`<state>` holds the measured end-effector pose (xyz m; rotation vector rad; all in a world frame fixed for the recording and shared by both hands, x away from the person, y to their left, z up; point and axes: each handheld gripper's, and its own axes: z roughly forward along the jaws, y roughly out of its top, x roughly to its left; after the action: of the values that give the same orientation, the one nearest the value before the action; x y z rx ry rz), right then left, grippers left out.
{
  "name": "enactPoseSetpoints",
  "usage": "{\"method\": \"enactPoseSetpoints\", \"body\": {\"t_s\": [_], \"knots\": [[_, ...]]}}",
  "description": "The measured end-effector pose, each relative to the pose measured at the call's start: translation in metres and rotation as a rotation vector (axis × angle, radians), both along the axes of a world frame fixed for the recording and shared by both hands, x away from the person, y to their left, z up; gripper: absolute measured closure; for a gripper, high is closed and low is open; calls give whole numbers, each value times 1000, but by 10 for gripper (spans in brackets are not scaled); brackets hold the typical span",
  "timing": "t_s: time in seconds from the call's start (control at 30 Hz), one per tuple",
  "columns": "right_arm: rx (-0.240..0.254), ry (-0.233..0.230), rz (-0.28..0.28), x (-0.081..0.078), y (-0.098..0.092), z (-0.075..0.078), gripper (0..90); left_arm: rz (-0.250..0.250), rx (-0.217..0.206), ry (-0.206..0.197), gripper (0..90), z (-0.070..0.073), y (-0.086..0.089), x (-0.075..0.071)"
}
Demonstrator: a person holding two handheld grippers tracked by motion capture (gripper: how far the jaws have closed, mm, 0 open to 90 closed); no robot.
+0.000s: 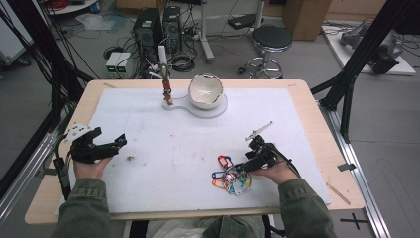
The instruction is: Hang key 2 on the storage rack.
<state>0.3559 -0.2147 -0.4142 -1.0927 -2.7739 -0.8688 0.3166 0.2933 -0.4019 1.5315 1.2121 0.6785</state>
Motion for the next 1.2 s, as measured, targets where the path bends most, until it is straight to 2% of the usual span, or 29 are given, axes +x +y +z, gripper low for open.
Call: {"method": "enactPoseSetpoints", "body": {"t_s": [0.17, 0.23, 0.3, 0.33, 0.43, 0.57, 0.73, 0.87, 1.07, 1.2], "knots": [[15, 13, 50, -2, 1, 0, 463, -2, 3, 0, 17, 0, 0, 0], [35, 43, 61, -1, 2, -1, 578, -2, 4, -1, 17, 0, 0, 0], [37, 74, 84, -1, 2, -2, 658, 0, 5, -1, 17, 0, 0, 0], [37, 89, 89, -1, 3, -3, 682, 1, 4, -1, 17, 0, 0, -1], [38, 96, 74, 0, 2, -3, 764, 1, 3, -1, 17, 0, 1, 0], [61, 107, 55, 0, -2, 0, 807, 0, 2, -2, 17, 0, 1, 0], [59, 40, 47, -3, -4, 5, 818, 3, 1, -3, 17, 0, 1, 0], [92, 35, 57, -5, -6, 8, 819, 3, 4, -3, 17, 0, 1, 0], [113, 45, 59, -6, -8, 15, 819, 12, 4, -12, 17, 1, 2, -2], [150, 16, 45, -8, -9, 24, 819, 8, 4, -12, 17, 1, 1, -1]]}}
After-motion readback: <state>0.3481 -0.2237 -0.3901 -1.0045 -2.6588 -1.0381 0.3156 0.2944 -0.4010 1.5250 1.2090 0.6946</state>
